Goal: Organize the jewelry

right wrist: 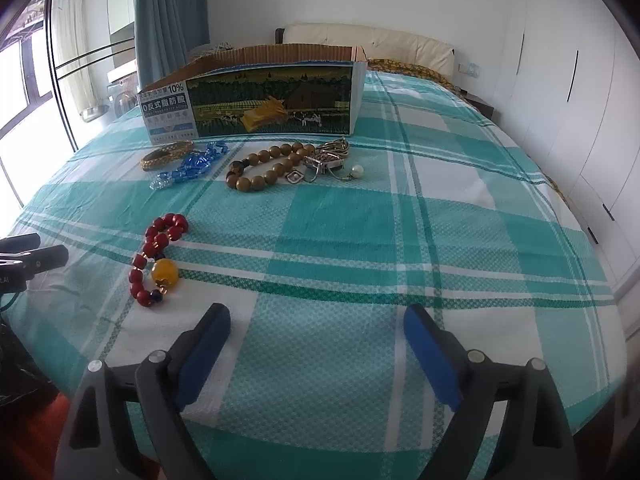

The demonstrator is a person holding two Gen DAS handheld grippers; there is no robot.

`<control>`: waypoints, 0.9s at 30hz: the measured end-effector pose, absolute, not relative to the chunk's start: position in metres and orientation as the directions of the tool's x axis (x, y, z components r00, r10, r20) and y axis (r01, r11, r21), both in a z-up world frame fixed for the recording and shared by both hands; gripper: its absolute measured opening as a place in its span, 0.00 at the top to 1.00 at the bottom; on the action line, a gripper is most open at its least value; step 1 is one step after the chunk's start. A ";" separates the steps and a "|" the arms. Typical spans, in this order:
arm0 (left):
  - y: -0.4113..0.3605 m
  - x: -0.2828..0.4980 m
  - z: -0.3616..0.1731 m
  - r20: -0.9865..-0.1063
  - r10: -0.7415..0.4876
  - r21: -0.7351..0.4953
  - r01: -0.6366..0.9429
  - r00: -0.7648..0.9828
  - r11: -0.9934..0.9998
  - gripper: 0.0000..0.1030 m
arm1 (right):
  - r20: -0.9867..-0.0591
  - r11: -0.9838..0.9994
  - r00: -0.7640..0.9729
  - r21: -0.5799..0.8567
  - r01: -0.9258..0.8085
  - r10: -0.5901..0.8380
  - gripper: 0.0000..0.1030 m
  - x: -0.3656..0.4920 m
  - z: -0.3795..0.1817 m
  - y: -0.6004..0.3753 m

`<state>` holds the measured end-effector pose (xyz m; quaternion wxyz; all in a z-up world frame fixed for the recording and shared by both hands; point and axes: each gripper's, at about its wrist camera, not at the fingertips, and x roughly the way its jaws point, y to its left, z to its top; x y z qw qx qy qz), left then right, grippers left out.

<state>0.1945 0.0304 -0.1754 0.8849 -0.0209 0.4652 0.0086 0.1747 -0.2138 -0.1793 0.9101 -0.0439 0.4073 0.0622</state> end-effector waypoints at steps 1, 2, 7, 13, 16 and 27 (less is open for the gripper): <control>0.030 0.194 -0.176 -0.821 0.003 -0.023 -0.037 0.570 0.999 0.04 | -0.746 0.988 0.661 -0.029 -0.149 0.078 0.11 0.175 -0.180 -0.214; 0.029 0.194 -0.176 -0.820 0.007 -0.017 -0.036 0.573 0.999 0.04 | -0.746 0.989 0.662 -0.029 -0.148 0.077 0.11 0.175 -0.180 -0.214; 0.029 0.195 -0.179 -0.815 0.017 -0.009 -0.042 0.580 0.999 0.02 | -0.738 0.990 0.671 -0.028 -0.140 0.074 0.09 0.174 -0.181 -0.214; 0.030 0.196 -0.180 -0.809 0.025 -0.007 -0.052 0.588 0.999 0.01 | -0.731 0.991 0.679 -0.028 -0.134 0.072 0.09 0.173 -0.181 -0.215; 0.030 0.195 -0.180 -0.807 0.027 -0.005 -0.053 0.590 0.999 0.00 | -0.732 0.991 0.677 -0.028 -0.133 0.071 0.09 0.173 -0.182 -0.215; 0.030 0.195 -0.180 -0.805 0.027 -0.006 -0.054 0.593 0.999 0.00 | -0.744 0.992 0.665 -0.027 -0.126 0.065 0.09 0.175 -0.181 -0.214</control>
